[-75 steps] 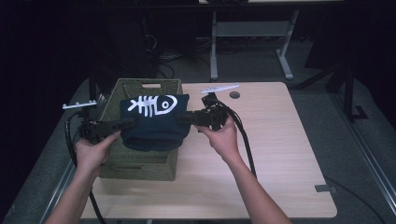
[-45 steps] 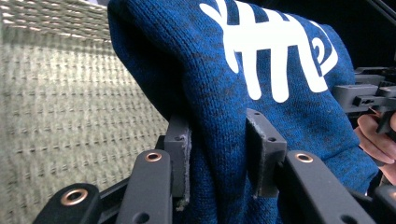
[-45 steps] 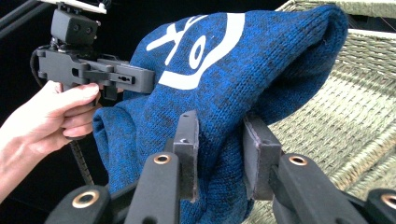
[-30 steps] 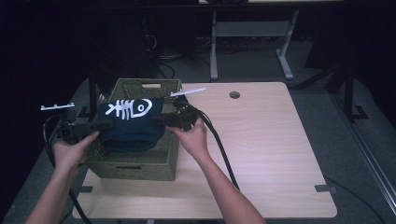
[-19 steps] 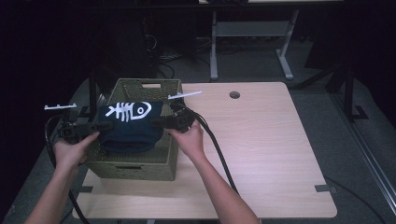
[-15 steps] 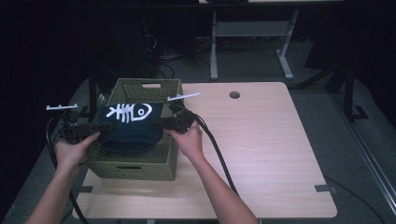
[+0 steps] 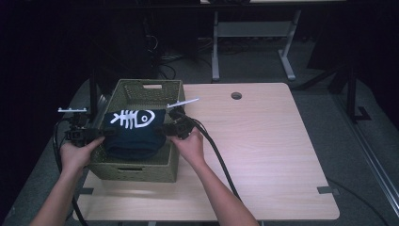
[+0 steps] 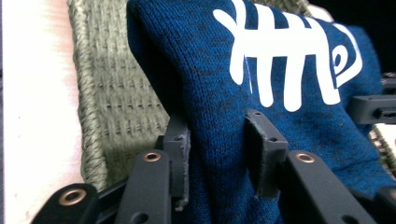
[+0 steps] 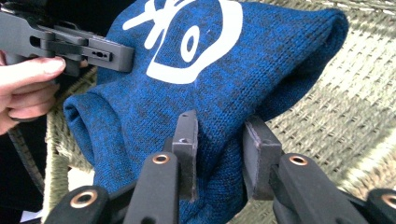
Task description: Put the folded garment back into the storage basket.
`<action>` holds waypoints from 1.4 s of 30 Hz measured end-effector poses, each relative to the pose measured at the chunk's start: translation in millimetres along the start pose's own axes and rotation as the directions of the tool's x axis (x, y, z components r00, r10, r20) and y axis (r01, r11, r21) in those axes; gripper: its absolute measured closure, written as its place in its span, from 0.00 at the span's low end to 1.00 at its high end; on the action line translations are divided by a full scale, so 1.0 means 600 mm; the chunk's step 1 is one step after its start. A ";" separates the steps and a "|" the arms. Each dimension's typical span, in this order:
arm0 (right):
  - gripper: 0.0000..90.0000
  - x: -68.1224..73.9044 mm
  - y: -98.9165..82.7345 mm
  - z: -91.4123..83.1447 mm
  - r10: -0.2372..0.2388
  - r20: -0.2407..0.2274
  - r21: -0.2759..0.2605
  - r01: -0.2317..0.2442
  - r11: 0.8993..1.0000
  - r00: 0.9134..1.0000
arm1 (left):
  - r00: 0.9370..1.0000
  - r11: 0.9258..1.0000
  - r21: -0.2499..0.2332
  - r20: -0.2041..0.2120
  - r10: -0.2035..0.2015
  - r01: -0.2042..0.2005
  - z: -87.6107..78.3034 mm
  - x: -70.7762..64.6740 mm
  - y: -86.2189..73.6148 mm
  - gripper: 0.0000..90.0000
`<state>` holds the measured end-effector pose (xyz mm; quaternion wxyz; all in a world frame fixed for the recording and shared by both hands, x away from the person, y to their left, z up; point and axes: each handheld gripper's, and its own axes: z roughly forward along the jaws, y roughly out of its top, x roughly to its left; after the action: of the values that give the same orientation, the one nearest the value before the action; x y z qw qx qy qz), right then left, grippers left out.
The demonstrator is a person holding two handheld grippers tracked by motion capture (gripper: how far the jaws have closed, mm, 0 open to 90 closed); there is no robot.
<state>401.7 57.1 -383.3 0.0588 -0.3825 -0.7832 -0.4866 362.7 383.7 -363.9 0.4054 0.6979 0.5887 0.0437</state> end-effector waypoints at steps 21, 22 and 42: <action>0.55 0.008 0.003 -0.013 -0.071 0.123 -0.016 0.073 0.997 0.990 | 0.999 0.997 -0.073 -0.038 -0.024 0.021 -0.011 0.004 0.003 0.60; 0.55 0.004 0.004 -0.017 -0.069 0.108 -0.025 0.072 0.997 0.992 | 0.999 0.997 -0.079 -0.034 -0.020 0.018 -0.013 0.003 0.002 0.60; 0.52 -0.028 -0.002 -0.110 -0.016 -0.087 -0.106 0.007 0.994 0.996 | 0.992 0.986 -0.154 0.104 0.077 -0.060 -0.016 -0.077 0.008 0.51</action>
<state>394.5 -5.7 -357.6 0.0700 -0.3587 -0.7553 -0.5440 347.6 349.2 -335.4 0.4868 0.6867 0.5362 0.0636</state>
